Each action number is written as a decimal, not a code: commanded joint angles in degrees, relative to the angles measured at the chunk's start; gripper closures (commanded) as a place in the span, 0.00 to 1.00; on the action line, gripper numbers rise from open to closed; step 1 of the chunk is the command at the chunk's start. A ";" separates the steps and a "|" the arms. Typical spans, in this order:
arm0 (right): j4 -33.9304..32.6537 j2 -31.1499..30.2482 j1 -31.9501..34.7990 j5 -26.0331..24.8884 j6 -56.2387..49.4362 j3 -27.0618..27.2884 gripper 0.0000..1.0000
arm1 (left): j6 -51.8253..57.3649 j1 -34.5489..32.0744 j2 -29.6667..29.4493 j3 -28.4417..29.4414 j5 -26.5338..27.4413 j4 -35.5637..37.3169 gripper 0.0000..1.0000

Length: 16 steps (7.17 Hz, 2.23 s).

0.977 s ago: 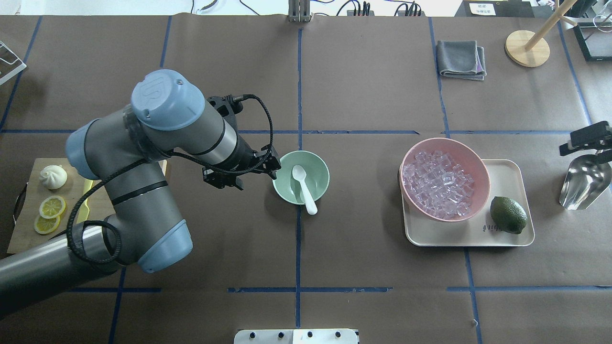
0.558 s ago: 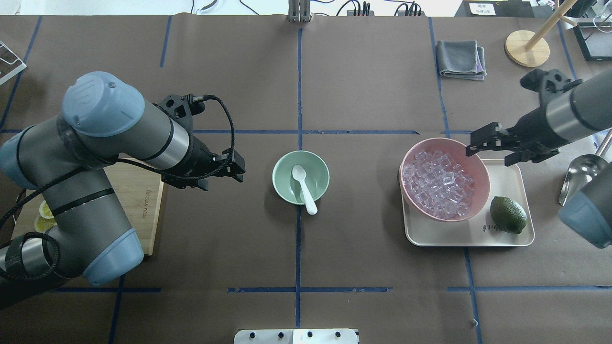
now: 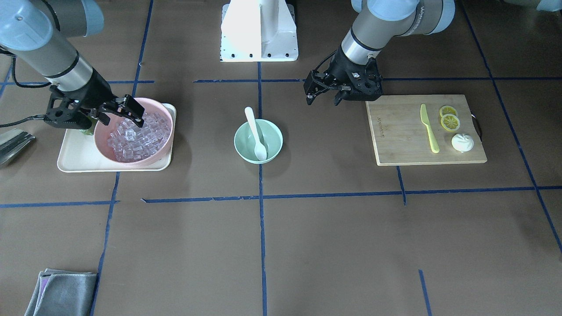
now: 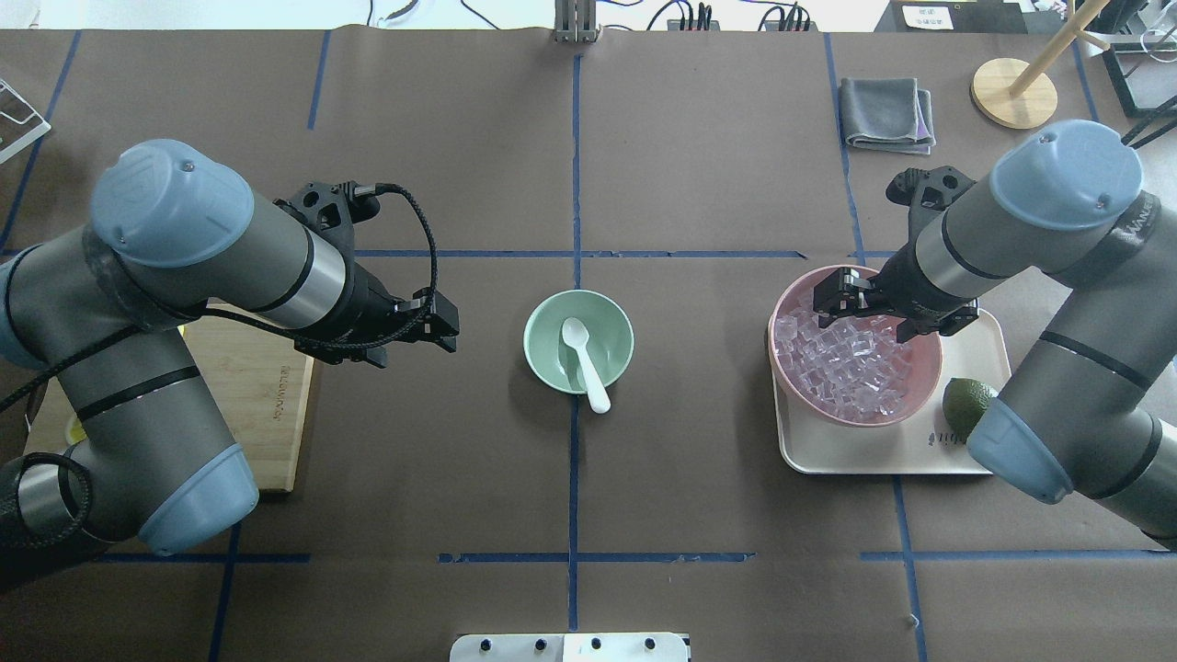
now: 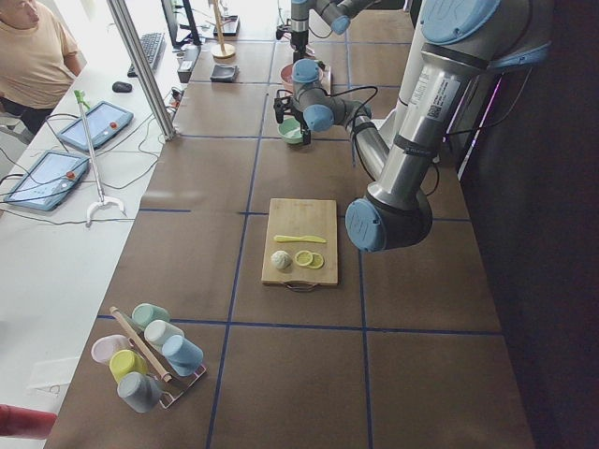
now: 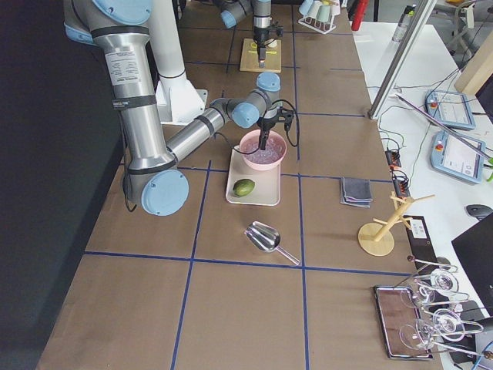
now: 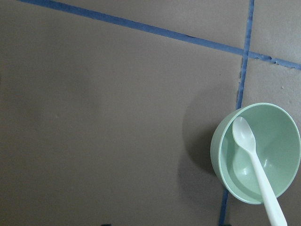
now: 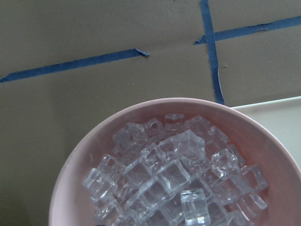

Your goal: Put spoon and ice into bowl

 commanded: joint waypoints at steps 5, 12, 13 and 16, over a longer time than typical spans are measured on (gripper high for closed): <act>-0.12 -0.07 -1.53 -2.51 -0.27 -2.60 0.28 | 0.00 0.28 -0.02 0.05 0.10 -0.01 0.14; -0.38 0.18 -1.35 -1.63 0.52 1.15 1.00 | 0.00 -0.33 0.41 -2.49 -0.08 0.08 0.14; -0.21 3.15 -1.61 -1.89 1.13 1.44 1.00 | 0.00 -0.86 1.37 -3.89 -0.08 0.08 0.13; 0.23 15.52 -7.74 -2.86 17.78 -3.18 1.00 | 0.09 -3.14 8.13 -8.64 -0.08 -0.01 0.01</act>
